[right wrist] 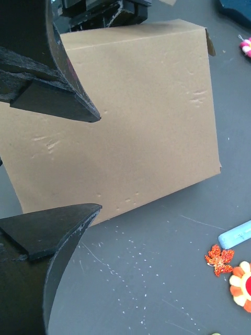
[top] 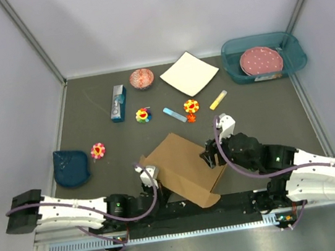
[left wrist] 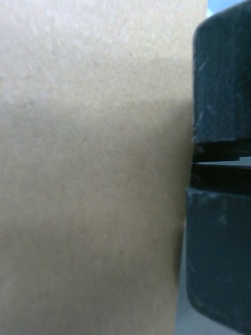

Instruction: Fold the paper box

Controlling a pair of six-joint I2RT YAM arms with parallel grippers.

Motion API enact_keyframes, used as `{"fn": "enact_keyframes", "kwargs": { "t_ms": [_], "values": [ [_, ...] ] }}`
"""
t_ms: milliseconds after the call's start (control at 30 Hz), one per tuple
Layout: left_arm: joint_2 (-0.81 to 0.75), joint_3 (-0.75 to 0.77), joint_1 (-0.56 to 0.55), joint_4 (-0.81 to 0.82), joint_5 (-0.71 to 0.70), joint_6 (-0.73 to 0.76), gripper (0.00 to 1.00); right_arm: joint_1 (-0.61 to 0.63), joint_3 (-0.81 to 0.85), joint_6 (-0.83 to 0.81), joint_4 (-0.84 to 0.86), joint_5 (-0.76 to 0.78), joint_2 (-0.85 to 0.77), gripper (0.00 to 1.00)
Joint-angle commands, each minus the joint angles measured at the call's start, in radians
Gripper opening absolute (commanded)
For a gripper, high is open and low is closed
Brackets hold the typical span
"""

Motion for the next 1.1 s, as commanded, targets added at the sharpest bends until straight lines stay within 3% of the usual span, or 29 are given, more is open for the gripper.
{"fn": "enact_keyframes", "kwargs": {
  "t_ms": [0,133,233,533,633,800,967,1067],
  "values": [
    [0.245,0.088,0.010,0.227,-0.190,0.053,0.00,0.012,0.024,-0.015,0.028,0.034,0.027,0.64],
    [0.559,0.247,0.028,0.254,-0.181,0.082,0.00,0.010,0.019,-0.015,0.029,0.050,0.041,0.64],
    [0.708,0.327,0.051,0.313,-0.152,0.123,0.00,0.010,0.021,-0.019,0.025,0.069,0.046,0.64],
    [0.868,0.458,0.235,0.468,-0.046,0.249,0.00,-0.069,0.021,-0.012,-0.009,0.143,0.049,0.64],
    [0.834,0.490,0.243,0.388,-0.049,0.280,0.02,-0.152,0.013,-0.001,-0.006,0.118,0.061,0.64],
    [0.699,0.446,0.240,0.162,-0.021,0.210,0.20,-0.183,0.004,0.017,0.024,0.090,0.113,0.64],
    [0.460,0.325,0.226,-0.029,-0.030,0.072,0.34,-0.181,0.004,0.022,0.061,0.096,0.131,0.65],
    [0.305,0.262,0.217,-0.114,-0.027,0.022,0.37,-0.183,0.021,0.005,0.064,0.095,0.150,0.65]
  ]
}}
